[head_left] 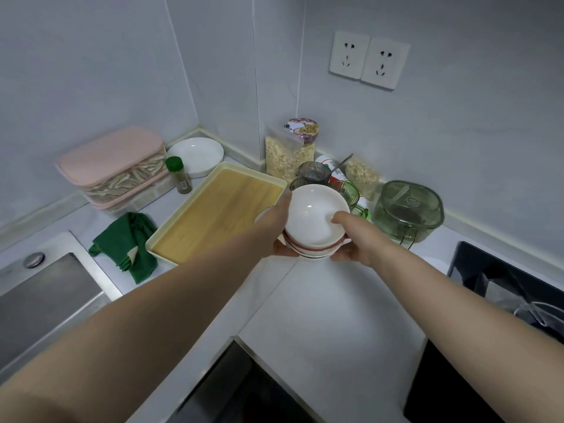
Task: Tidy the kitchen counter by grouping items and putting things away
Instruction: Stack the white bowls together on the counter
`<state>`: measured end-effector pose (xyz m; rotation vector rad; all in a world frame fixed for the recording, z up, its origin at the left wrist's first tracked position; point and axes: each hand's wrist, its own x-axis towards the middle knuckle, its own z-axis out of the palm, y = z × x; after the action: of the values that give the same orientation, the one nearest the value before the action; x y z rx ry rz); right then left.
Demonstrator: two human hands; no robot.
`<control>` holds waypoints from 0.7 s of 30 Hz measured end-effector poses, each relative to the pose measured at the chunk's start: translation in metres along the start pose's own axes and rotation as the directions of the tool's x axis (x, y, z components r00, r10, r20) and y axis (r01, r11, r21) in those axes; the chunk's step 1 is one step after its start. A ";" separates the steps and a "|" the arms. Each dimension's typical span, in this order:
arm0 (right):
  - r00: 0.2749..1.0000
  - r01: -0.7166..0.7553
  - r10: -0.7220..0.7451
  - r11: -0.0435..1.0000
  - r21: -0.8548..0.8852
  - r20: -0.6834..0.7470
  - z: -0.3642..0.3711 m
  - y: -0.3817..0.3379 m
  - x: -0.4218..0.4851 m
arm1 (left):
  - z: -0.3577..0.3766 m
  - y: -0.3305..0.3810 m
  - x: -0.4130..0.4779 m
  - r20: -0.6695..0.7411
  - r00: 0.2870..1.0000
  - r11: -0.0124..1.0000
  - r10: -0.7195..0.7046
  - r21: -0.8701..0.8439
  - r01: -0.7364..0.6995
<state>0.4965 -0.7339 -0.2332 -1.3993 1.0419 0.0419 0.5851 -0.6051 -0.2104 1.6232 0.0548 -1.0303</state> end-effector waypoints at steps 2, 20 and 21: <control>1.000 0.019 -0.019 1.000 0.024 -0.008 0.006 -0.006 0.000 | -0.004 0.008 -0.001 -0.006 1.000 0.999 0.021 0.026 -0.021; 0.996 0.021 -0.032 0.991 -0.134 -0.085 0.062 -0.021 0.038 | -0.051 0.008 0.066 -0.082 0.993 0.915 0.087 0.401 -0.047; 0.995 0.021 -0.036 0.988 -0.154 -0.093 0.063 -0.021 0.040 | -0.050 0.007 0.069 -0.107 0.992 0.914 0.066 0.405 -0.017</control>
<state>0.5676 -0.7093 -0.2523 -1.5675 1.1163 0.0347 0.6603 -0.5997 -0.2507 2.0525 -0.1210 -0.9524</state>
